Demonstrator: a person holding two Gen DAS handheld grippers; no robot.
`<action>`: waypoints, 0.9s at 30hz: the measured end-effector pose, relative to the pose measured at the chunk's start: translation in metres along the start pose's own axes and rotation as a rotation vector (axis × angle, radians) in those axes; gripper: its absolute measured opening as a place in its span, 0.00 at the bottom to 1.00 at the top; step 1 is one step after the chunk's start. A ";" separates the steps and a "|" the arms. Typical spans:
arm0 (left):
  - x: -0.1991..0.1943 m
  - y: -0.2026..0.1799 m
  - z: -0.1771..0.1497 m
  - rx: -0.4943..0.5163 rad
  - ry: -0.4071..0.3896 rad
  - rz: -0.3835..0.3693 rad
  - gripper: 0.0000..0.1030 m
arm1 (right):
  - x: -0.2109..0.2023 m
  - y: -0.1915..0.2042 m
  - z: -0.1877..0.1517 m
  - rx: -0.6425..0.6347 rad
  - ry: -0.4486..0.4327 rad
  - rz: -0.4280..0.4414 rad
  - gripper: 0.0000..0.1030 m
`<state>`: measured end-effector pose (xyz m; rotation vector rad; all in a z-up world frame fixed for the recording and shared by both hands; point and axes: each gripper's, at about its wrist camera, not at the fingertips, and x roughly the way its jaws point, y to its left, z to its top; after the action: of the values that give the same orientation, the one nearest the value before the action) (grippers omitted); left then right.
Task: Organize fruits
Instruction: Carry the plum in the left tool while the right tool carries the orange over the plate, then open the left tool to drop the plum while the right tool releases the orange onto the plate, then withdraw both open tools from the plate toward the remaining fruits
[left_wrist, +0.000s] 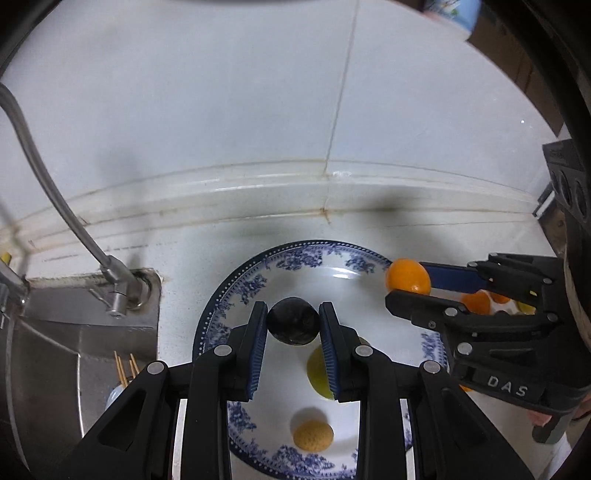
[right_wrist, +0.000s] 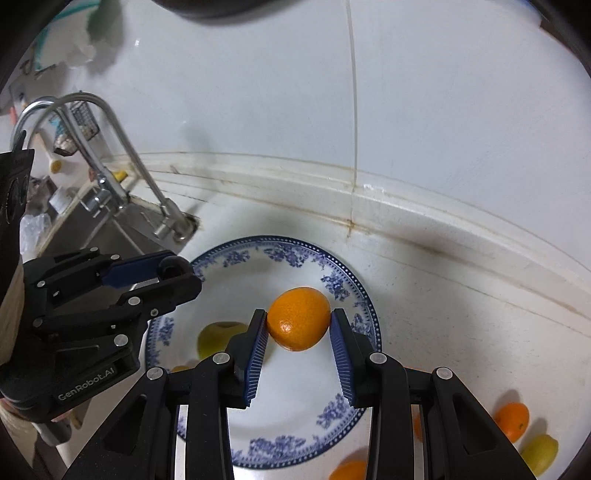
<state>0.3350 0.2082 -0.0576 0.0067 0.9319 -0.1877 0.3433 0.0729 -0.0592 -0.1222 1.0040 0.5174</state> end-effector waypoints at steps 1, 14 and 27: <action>0.004 0.001 0.001 -0.005 0.009 -0.002 0.27 | 0.003 -0.001 0.000 0.008 0.010 0.003 0.35; 0.018 0.001 0.004 -0.008 0.044 0.009 0.28 | 0.029 -0.010 0.003 0.045 0.065 0.010 0.37; -0.021 -0.014 0.001 -0.012 -0.006 0.025 0.29 | -0.010 -0.008 -0.005 0.028 -0.022 -0.022 0.42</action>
<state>0.3212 0.1979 -0.0389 0.0074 0.9270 -0.1587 0.3389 0.0603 -0.0543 -0.1026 0.9873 0.4837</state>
